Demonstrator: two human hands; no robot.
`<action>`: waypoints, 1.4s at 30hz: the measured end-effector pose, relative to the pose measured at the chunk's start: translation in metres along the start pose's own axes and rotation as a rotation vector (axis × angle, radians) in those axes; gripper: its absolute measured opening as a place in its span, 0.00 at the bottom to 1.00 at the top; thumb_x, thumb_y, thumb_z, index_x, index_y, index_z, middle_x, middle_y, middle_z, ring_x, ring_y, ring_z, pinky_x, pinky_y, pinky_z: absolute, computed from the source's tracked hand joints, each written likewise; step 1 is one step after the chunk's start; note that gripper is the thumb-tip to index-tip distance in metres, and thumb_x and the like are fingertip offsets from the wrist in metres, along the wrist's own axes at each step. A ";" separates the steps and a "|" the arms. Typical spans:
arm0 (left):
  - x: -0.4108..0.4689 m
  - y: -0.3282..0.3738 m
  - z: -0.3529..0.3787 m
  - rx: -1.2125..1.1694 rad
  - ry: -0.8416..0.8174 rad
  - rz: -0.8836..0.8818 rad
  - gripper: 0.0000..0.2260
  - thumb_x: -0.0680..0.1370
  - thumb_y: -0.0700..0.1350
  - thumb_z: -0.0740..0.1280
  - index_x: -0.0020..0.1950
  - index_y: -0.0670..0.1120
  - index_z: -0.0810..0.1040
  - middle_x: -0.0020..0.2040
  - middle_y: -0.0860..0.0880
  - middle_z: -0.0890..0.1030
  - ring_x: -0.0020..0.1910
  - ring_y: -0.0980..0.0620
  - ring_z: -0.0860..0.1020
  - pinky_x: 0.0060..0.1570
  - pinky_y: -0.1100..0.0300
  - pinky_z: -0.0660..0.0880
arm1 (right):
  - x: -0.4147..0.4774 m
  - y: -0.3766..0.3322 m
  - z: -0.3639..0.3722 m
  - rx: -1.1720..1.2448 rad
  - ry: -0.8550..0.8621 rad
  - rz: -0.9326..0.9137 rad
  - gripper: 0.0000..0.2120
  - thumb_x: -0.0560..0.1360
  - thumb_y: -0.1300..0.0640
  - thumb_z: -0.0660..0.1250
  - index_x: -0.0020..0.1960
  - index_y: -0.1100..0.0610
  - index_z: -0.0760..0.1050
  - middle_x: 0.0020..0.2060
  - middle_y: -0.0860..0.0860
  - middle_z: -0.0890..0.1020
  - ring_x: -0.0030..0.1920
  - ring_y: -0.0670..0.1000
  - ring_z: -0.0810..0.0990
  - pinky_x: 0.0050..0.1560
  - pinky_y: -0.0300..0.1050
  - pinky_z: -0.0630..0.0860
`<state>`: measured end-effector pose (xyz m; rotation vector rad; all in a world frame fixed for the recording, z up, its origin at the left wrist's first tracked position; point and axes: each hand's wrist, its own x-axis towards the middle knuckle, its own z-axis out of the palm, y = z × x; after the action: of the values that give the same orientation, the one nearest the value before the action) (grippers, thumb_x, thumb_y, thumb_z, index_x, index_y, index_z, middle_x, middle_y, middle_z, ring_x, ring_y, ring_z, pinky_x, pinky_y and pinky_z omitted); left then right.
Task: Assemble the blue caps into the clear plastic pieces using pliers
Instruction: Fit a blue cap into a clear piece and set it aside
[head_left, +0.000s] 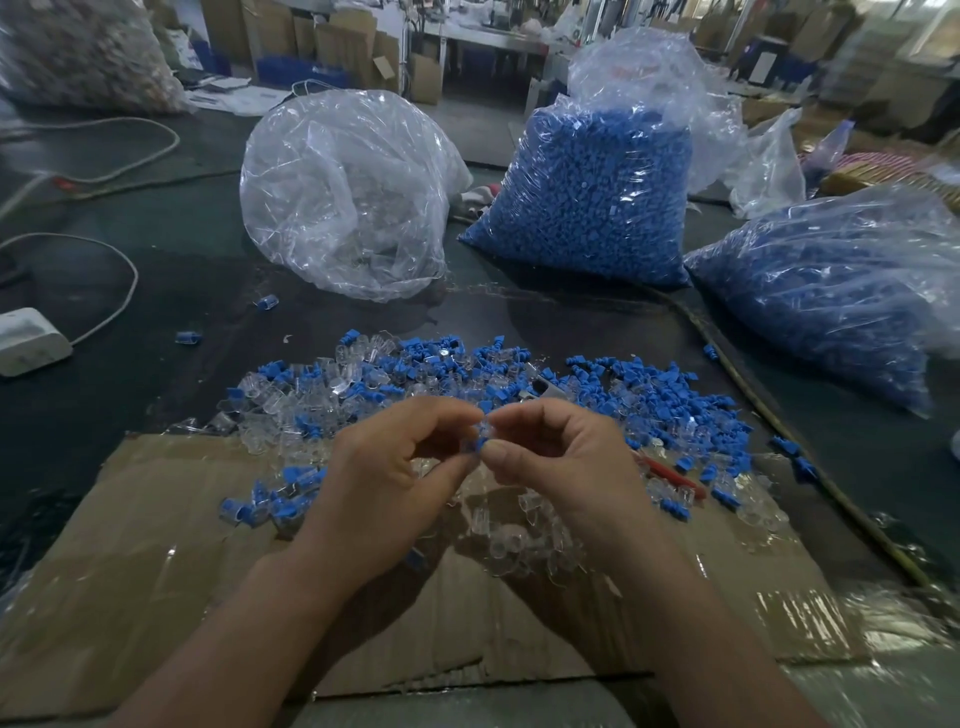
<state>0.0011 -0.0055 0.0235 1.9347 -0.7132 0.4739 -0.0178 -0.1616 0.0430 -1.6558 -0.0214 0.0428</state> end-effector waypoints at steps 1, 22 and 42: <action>0.000 0.001 -0.001 -0.002 0.004 0.009 0.19 0.65 0.33 0.75 0.50 0.49 0.77 0.42 0.58 0.79 0.44 0.60 0.79 0.44 0.72 0.75 | 0.000 0.000 -0.001 0.026 -0.041 0.022 0.13 0.61 0.57 0.73 0.45 0.55 0.79 0.39 0.50 0.84 0.39 0.47 0.83 0.38 0.36 0.78; 0.007 0.005 -0.006 -0.560 -0.075 -0.543 0.05 0.65 0.36 0.71 0.34 0.45 0.79 0.31 0.46 0.82 0.27 0.52 0.80 0.30 0.66 0.76 | 0.001 0.002 0.003 0.065 -0.076 -0.072 0.15 0.57 0.56 0.73 0.43 0.53 0.79 0.37 0.48 0.84 0.40 0.46 0.83 0.40 0.34 0.77; 0.010 0.000 -0.012 -0.814 -0.157 -0.813 0.03 0.58 0.38 0.71 0.29 0.45 0.82 0.28 0.46 0.80 0.25 0.52 0.78 0.25 0.64 0.75 | 0.007 0.023 0.007 -0.278 0.058 -0.632 0.16 0.66 0.63 0.71 0.53 0.57 0.77 0.44 0.41 0.81 0.42 0.39 0.81 0.44 0.32 0.76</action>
<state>0.0087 0.0023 0.0350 1.3117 -0.1105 -0.4277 -0.0113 -0.1563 0.0197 -1.8582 -0.5237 -0.5080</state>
